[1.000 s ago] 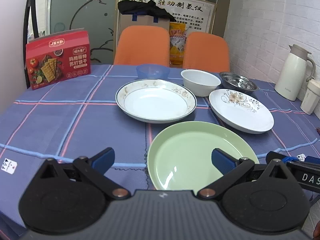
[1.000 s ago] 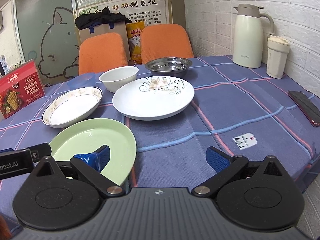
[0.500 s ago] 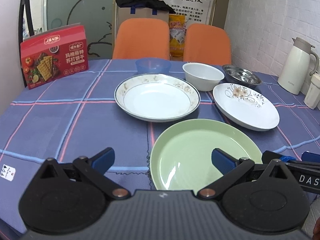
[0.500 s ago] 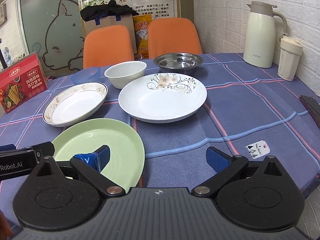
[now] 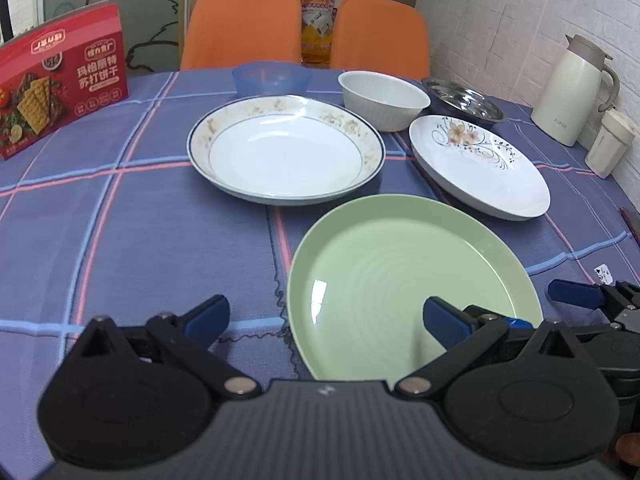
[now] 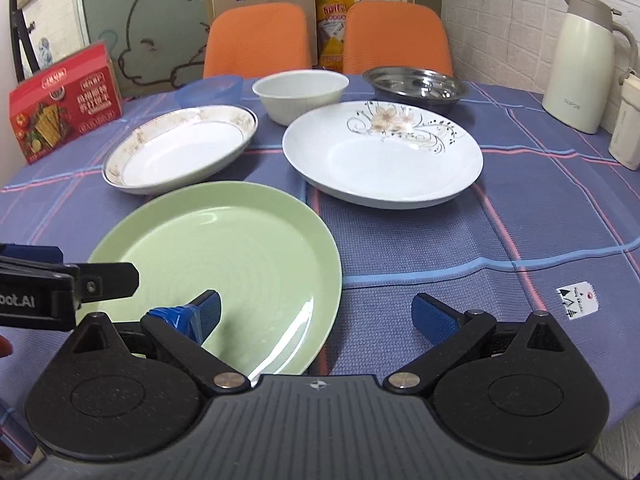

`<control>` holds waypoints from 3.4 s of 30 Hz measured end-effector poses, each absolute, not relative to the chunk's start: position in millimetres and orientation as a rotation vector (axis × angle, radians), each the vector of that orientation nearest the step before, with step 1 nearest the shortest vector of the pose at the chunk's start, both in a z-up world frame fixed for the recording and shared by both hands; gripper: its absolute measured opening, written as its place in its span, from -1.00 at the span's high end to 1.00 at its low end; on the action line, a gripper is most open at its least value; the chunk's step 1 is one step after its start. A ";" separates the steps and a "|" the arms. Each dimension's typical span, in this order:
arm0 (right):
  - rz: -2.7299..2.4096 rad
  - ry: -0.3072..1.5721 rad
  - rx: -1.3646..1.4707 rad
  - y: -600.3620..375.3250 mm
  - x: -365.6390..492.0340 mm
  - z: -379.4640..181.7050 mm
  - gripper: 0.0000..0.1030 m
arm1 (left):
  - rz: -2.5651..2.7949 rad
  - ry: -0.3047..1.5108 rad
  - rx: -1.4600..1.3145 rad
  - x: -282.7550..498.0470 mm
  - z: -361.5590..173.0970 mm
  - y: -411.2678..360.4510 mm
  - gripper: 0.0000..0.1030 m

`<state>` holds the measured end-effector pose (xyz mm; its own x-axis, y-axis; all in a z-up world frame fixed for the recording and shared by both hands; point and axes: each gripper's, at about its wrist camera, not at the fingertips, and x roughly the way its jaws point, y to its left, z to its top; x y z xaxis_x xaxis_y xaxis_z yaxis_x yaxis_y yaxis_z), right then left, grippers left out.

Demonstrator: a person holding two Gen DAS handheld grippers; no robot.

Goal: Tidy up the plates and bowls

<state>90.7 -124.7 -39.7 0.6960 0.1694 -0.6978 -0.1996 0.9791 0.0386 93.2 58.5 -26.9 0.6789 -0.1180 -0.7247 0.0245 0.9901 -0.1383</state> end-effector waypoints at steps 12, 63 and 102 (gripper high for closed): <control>0.297 0.656 -0.052 -130.4 83.8 -55.6 -0.78 | -0.058 0.820 -0.062 105.0 -41.4 50.0 -0.94; 0.457 0.582 0.004 -75.8 86.7 -13.4 -0.54 | 0.086 0.677 -0.183 82.1 4.2 168.4 -0.45; 0.519 0.670 -0.130 -25.5 231.3 -52.3 -0.60 | 0.032 0.816 -0.144 256.3 -37.1 155.2 -0.53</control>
